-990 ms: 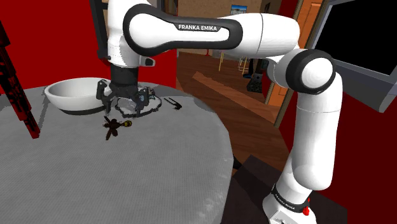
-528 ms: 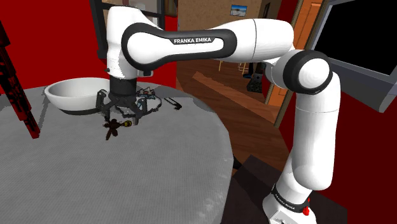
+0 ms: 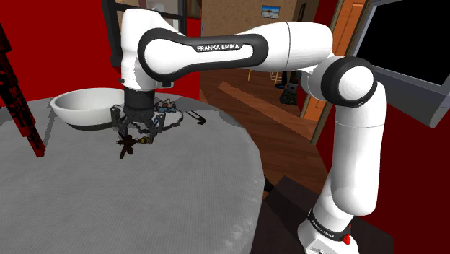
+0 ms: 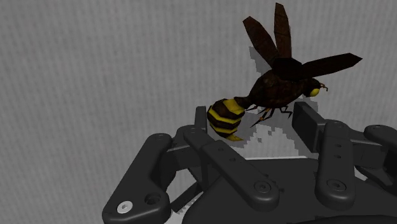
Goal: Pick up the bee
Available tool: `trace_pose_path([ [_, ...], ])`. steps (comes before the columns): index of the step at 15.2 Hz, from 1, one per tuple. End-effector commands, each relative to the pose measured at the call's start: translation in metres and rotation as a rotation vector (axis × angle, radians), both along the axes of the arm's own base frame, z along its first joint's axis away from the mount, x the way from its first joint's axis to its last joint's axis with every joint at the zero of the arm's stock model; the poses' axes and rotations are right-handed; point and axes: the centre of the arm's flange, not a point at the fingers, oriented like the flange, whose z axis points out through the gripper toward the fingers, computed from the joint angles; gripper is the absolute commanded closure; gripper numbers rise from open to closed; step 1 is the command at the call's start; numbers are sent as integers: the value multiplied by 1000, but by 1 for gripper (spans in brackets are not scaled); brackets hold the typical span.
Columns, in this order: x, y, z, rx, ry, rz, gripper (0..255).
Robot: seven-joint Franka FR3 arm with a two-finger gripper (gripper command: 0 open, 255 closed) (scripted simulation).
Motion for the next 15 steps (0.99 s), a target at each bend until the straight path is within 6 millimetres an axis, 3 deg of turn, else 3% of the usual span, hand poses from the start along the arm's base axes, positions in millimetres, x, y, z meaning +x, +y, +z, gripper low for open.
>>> trace_pose_path([
  [1,0,0,-1,-2,3,0,255],
  [3,0,0,-1,-2,3,0,255],
  [15,0,0,62,-2,3,0,255],
])
